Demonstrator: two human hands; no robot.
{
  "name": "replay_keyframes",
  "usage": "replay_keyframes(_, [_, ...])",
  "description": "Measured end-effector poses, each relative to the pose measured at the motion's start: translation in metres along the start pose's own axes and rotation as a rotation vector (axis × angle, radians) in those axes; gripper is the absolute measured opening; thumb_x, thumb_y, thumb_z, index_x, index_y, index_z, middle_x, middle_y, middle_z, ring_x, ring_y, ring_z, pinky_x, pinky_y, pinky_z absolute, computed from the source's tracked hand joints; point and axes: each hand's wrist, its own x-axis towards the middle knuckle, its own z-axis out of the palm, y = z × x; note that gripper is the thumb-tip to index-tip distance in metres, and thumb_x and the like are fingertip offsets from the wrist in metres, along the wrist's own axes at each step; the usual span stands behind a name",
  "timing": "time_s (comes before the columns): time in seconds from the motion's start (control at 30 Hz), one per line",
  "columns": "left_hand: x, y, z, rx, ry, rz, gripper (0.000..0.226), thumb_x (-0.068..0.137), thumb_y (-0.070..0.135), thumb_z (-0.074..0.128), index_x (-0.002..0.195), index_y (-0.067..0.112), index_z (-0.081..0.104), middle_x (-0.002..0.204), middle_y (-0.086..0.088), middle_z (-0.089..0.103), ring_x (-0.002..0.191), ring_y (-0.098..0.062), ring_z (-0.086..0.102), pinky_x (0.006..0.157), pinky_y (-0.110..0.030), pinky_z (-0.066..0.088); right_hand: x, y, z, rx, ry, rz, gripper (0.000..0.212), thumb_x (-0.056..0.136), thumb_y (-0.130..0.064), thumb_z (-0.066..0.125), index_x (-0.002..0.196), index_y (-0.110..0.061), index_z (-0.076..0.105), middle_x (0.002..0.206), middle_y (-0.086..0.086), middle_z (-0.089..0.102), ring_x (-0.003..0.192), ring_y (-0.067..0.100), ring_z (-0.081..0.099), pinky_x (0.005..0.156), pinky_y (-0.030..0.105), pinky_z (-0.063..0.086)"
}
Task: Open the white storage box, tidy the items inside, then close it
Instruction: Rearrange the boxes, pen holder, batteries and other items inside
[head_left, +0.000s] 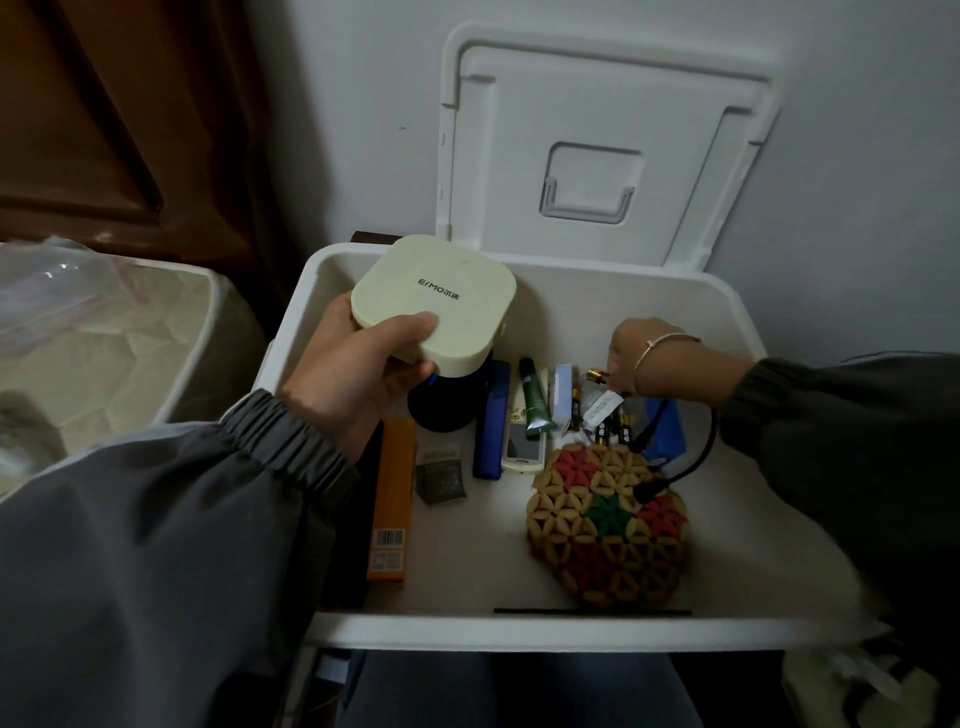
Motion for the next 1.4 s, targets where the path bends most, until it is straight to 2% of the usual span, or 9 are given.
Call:
replay_keyframes(0.13, [-0.001, 0.0, 0.001, -0.003, 0.015, -0.001, 0.051, 0.085, 0.002, 0.062, 0.134, 0.007, 0.046, 0.128, -0.02, 0.059, 0.074, -0.016, 0.06, 0.05, -0.019, 0.049, 0.003, -0.009, 0.016, -0.084, 0.034, 0.016, 0.029, 0.083, -0.004, 0.058, 0.058, -0.006, 0.044, 0.059, 0.006, 0.045, 0.062, 0.024, 0.051, 0.062, 0.028, 0.041])
replay_keyframes(0.33, [-0.001, 0.0, 0.003, -0.02, 0.03, 0.003, 0.051, 0.086, 0.001, 0.061, 0.134, 0.006, 0.046, 0.128, -0.02, 0.059, 0.08, -0.019, 0.06, 0.049, -0.018, 0.049, 0.009, -0.018, 0.017, -0.107, 0.026, -0.017, 0.004, 0.082, 0.001, 0.059, 0.084, -0.003, 0.06, 0.069, 0.008, 0.05, 0.071, 0.028, 0.052, 0.067, 0.029, 0.044])
replay_keyframes(0.5, [0.001, 0.0, 0.0, -0.037, 0.029, -0.009, 0.051, 0.085, 0.001, 0.062, 0.134, 0.007, 0.046, 0.128, -0.02, 0.059, 0.079, -0.019, 0.061, 0.048, -0.018, 0.048, 0.002, -0.017, 0.007, -0.247, 0.069, -0.032, 0.019, 0.081, -0.003, 0.063, 0.068, -0.004, 0.049, 0.06, 0.005, 0.044, 0.056, 0.022, 0.048, 0.061, 0.027, 0.042])
replay_keyframes(0.6, [0.002, 0.0, -0.002, -0.051, 0.032, -0.012, 0.052, 0.085, 0.002, 0.063, 0.133, 0.008, 0.046, 0.126, -0.017, 0.06, 0.087, -0.022, 0.062, 0.049, -0.018, 0.049, -0.016, -0.036, 0.001, -0.259, 0.201, -0.179, 0.009, 0.084, -0.013, 0.06, 0.076, -0.008, 0.059, 0.06, 0.002, 0.046, 0.055, 0.02, 0.048, 0.059, 0.028, 0.041])
replay_keyframes(0.77, [0.003, 0.001, -0.001, -0.057, 0.045, -0.004, 0.049, 0.085, 0.001, 0.062, 0.132, 0.006, 0.047, 0.125, -0.02, 0.06, 0.078, -0.02, 0.062, 0.048, -0.018, 0.049, -0.045, -0.088, 0.037, 0.023, -0.008, -0.652, 0.021, 0.083, -0.031, 0.061, 0.098, -0.018, 0.068, 0.097, 0.003, 0.069, 0.09, 0.021, 0.062, 0.073, 0.029, 0.051])
replay_keyframes(0.93, [0.003, 0.0, -0.003, -0.057, 0.066, -0.006, 0.051, 0.085, 0.002, 0.063, 0.133, 0.005, 0.046, 0.129, -0.021, 0.057, 0.08, -0.021, 0.061, 0.048, -0.017, 0.049, -0.031, -0.109, 0.087, -0.267, 0.166, -0.802, 0.027, 0.095, -0.031, 0.044, 0.113, -0.016, 0.058, 0.112, 0.005, 0.061, 0.103, 0.028, 0.057, 0.068, 0.034, 0.046])
replay_keyframes(1.2, [0.005, -0.001, -0.004, -0.047, 0.06, -0.017, 0.052, 0.084, 0.003, 0.064, 0.133, 0.006, 0.047, 0.128, -0.021, 0.058, 0.081, -0.022, 0.061, 0.048, -0.018, 0.049, -0.03, -0.114, 0.102, -0.572, 0.42, -0.944, 0.019, 0.055, -0.031, 0.08, 0.048, -0.025, 0.064, 0.042, -0.007, 0.057, 0.04, 0.008, 0.055, 0.04, 0.016, 0.038])
replay_keyframes(1.3, [0.004, 0.0, -0.004, -0.045, 0.063, -0.016, 0.051, 0.084, 0.003, 0.064, 0.133, 0.005, 0.046, 0.127, -0.023, 0.058, 0.071, -0.02, 0.06, 0.047, -0.018, 0.048, -0.04, -0.113, 0.088, -0.57, 0.396, -0.904, 0.021, 0.05, -0.034, 0.082, 0.047, -0.024, 0.064, 0.038, -0.006, 0.055, 0.037, 0.007, 0.055, 0.039, 0.014, 0.036])
replay_keyframes(1.4, [0.004, 0.0, -0.003, -0.048, 0.063, -0.017, 0.051, 0.084, 0.003, 0.064, 0.132, 0.006, 0.047, 0.121, -0.022, 0.061, 0.066, -0.018, 0.06, 0.047, -0.018, 0.049, -0.059, -0.101, 0.065, -0.518, 0.282, -0.83, 0.008, 0.078, -0.027, 0.065, 0.082, -0.024, 0.07, 0.061, 0.002, 0.065, 0.058, 0.021, 0.064, 0.046, 0.022, 0.031])
